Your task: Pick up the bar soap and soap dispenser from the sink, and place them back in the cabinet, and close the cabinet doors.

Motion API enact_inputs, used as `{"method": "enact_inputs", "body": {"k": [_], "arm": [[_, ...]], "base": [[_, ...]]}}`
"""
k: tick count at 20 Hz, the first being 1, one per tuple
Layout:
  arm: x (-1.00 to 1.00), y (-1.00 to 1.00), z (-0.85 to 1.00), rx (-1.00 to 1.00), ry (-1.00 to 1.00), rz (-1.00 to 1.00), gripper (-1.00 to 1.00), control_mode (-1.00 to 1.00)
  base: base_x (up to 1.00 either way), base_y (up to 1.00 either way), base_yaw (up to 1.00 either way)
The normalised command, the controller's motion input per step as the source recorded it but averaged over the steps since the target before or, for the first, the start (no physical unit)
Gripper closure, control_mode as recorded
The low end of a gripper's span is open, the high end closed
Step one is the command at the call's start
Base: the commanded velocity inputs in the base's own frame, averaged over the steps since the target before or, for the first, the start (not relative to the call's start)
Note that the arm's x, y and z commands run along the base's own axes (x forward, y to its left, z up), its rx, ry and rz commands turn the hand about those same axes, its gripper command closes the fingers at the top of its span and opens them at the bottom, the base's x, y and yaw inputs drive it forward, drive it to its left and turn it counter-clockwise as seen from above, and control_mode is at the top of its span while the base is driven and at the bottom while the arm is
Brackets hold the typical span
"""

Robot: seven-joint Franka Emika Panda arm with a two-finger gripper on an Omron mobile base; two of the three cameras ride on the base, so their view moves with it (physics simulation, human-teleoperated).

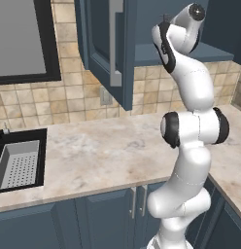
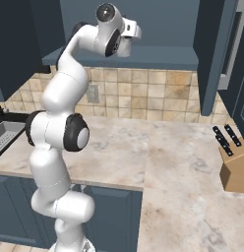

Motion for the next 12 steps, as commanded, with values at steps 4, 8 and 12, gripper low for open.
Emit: {"method": "enact_inputs", "body": {"k": [4, 8, 12], "arm": [[-0.54, 0.00, 0.00, 0.00, 0.00, 0.00, -1.00, -1.00], [-0.68, 0.00, 0.00, 0.00, 0.00, 0.00, -1.00, -1.00], [-0.83, 0.00, -0.09, 0.00, 0.00, 0.00, -1.00, -1.00]], "base": [[0.00, 0.00, 0.00], [0.00, 0.00, 0.00], [0.00, 0.00, 0.00]]}}
